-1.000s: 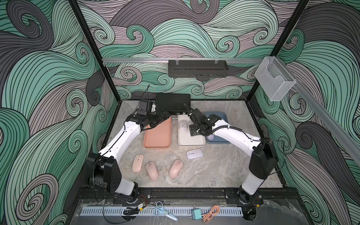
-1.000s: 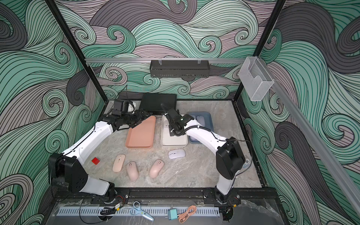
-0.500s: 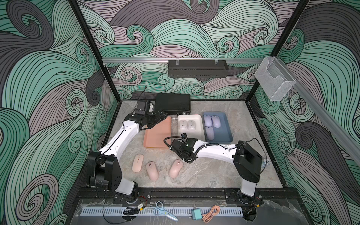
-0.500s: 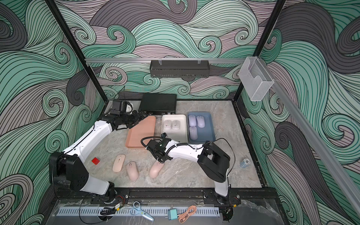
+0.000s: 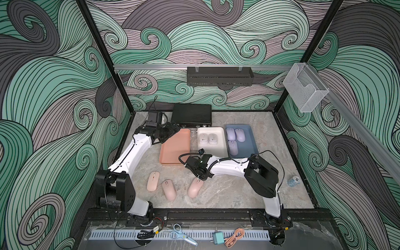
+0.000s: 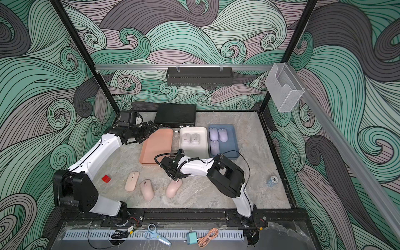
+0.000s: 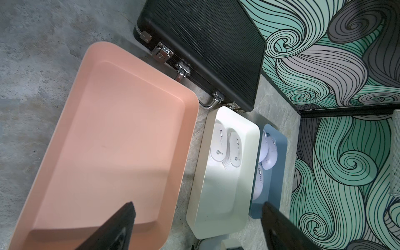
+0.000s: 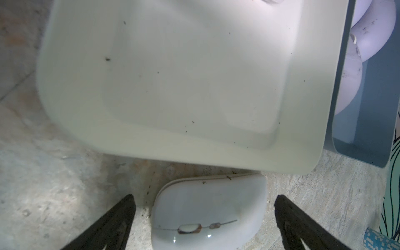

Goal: Place the mice by color into the storage box
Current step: Move the mouse to the center of the board.

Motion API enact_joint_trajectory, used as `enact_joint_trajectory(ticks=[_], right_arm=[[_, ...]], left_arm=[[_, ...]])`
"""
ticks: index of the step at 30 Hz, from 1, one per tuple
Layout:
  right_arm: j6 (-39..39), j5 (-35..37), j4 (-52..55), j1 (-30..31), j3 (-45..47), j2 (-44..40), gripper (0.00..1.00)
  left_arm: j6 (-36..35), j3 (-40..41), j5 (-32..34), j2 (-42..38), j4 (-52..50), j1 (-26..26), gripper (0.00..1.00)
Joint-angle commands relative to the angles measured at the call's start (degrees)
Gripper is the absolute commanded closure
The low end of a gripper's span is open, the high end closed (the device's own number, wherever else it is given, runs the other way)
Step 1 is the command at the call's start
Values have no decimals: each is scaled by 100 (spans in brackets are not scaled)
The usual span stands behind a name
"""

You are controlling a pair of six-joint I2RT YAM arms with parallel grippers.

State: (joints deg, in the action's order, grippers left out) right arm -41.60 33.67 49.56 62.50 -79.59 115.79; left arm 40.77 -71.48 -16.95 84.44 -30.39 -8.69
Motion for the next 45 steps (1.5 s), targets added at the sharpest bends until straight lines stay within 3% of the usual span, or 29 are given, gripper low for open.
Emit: enact_joint_trajectory(ticks=[1,14,21,31,36,43,45], right_arm=[[-194,257,159,-152,-3,11,0],[-606,-90,-106,-522,1180,-966,0],[-180,-1411,-1071,-949,2284,-2295,0],[473,-2471,-812,-1827,2967,-4116,3],[371,-2764,-933,-2110,3589,-4765,28],[162,-2951,-1182,-2327,4315,-5151,95],[177,-3237,-1429,-2510,4449,-5155,98]], left_arm=[[66,-185,-185,57,28,52,10],[106,-134,-328,98,147,60,10],[119,-56,-449,121,275,23,10],[-6,-145,-565,344,219,-604,10],[-53,-203,-547,319,123,-702,10],[-1,-204,-637,228,156,-702,10],[-8,-192,-619,197,173,-704,10]])
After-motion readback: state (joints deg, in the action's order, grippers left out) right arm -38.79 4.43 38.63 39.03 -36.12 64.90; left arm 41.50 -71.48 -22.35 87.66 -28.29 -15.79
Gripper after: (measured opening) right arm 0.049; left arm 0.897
